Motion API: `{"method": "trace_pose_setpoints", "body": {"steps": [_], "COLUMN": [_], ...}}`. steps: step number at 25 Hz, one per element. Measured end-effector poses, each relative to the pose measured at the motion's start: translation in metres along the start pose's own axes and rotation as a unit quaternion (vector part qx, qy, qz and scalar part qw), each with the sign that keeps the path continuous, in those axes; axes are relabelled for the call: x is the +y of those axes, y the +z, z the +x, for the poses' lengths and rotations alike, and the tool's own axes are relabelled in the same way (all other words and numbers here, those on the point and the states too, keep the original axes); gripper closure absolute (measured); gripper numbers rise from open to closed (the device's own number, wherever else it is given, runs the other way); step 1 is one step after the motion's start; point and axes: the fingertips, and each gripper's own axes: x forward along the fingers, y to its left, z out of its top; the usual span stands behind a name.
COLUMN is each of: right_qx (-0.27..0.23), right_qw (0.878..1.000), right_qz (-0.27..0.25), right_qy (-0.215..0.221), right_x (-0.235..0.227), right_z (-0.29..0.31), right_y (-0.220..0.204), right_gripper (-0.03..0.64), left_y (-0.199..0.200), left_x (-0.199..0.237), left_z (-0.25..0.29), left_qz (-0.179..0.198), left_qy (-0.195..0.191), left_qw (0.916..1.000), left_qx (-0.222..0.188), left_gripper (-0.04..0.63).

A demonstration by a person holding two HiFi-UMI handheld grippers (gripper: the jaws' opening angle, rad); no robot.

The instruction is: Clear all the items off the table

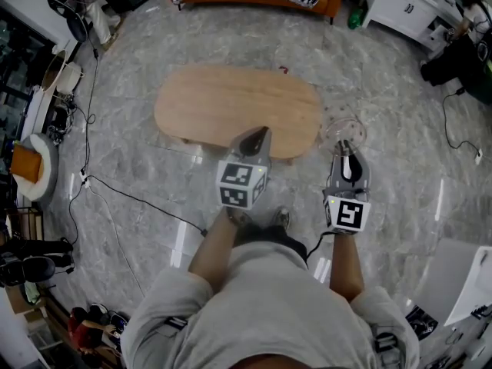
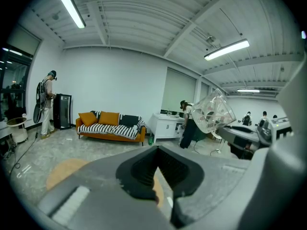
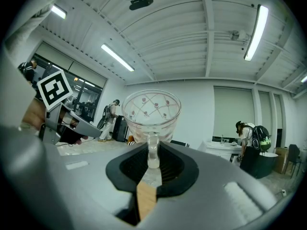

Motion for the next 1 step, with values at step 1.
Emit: {"method": "trace_pose_setpoints", "body": {"steps": [1], "right_qx": [0.0], "right_qw": [1.0], "right_qz": [0.001], "right_qy": [0.0], "right_x": [-0.0001], "right_z": [0.0006], "right_y": [0.0002], "right_gripper": [0.577], "left_y": [0.0005], "left_x": [0.0007], "left_z": [0.0001], "left_qz": [0.0], "left_qy": [0.0], "left_qw": [1.0], "left_qx": [0.0], "left_gripper": [0.575]}}
